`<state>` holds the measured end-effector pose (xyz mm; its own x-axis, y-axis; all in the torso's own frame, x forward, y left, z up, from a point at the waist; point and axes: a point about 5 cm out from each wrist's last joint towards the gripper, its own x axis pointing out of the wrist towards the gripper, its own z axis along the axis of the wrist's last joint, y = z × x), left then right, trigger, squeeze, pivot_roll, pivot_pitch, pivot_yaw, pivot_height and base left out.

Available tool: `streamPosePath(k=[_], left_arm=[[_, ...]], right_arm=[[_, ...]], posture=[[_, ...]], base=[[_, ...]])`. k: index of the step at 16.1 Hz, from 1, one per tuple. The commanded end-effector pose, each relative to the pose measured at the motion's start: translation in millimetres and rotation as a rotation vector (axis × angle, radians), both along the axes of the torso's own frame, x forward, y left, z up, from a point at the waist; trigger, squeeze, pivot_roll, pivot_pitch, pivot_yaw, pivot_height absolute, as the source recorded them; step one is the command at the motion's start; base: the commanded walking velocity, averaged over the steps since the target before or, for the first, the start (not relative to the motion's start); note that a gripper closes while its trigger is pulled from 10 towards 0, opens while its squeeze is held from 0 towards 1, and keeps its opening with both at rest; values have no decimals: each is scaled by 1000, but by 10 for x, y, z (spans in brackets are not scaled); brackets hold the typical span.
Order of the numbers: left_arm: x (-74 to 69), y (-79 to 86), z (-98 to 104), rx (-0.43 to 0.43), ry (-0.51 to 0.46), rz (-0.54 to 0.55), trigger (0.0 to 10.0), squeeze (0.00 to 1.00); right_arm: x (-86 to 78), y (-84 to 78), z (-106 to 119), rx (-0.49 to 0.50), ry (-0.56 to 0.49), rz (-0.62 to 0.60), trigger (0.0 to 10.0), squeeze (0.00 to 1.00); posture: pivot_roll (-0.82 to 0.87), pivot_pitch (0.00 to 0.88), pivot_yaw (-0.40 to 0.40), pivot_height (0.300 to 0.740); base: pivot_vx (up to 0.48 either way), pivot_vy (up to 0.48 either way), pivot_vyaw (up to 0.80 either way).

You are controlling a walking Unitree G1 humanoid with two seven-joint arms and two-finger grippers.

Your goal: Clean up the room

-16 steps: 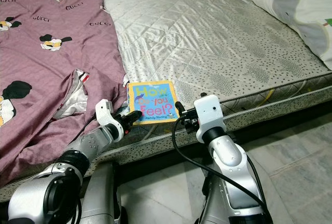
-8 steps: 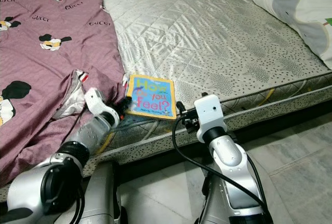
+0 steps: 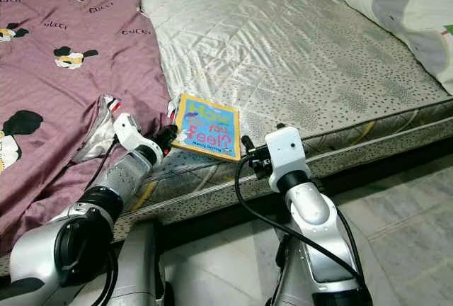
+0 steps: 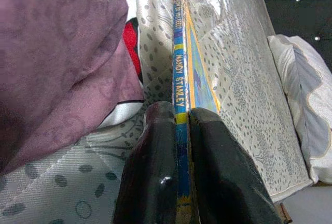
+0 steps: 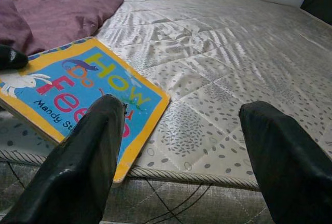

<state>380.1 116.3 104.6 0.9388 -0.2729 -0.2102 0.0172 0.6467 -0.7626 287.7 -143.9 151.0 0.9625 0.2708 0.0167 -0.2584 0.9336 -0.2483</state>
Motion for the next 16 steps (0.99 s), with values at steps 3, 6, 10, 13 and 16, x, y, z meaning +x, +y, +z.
streamPosePath(k=[3,6,10,13,16], left_arm=[[23,-16,44,-3,-13,1,0,0],[38,-19,72,6,-23,5,0,0],[-114,-48,-220,114,84,-32,10000,1000],[-207,-101,-368,162,139,-74,10000,1000],[-271,-136,-464,217,194,-111,10000,1000]], right_arm=[[14,-25,-7,-6,3,-14,10000,0],[19,-32,-12,-9,3,-18,10000,0],[13,-36,-30,-11,6,-20,10000,0],[3,-43,-37,-12,6,-23,10000,0],[-5,-57,-37,-12,4,-29,10000,0]], posture=[[-151,96,39,510],[-151,96,39,510],[-151,92,42,510],[-154,92,45,510],[-157,91,52,510]], base=[[0,0,0],[0,0,0],[0,0,0],[0,0,0],[0,0,0]])
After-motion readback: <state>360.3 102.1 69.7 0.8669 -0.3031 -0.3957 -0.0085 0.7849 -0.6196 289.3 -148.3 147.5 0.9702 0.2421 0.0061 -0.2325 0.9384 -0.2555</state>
